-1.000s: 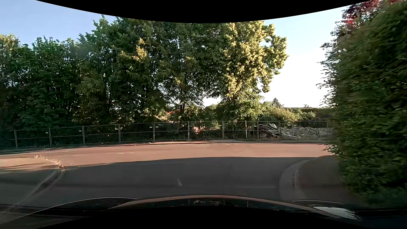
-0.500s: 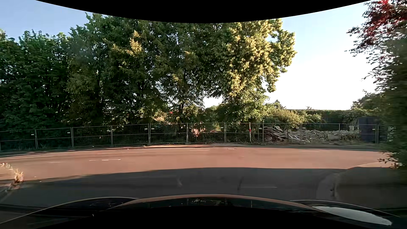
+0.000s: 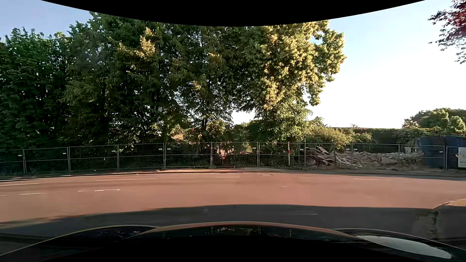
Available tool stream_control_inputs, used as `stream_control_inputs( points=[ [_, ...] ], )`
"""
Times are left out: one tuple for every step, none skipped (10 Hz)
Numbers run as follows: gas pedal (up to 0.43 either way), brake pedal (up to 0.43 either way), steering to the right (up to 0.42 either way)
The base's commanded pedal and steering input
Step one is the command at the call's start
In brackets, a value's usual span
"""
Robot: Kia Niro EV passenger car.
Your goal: Follow the waypoints while adhering to traffic rules and regulations
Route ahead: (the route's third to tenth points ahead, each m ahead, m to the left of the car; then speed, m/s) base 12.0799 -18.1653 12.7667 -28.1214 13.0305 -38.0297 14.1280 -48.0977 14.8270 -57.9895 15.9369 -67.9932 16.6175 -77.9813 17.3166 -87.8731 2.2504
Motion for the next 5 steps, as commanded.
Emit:
stream_control_inputs(
  points=[
    [0.000,0.140,0.013],
    [0.000,0.122,0.013],
    [0.000,0.140,0.015],
    [0.000,0.146,0.020],
    [0.000,0.134,0.034]
  ],
)
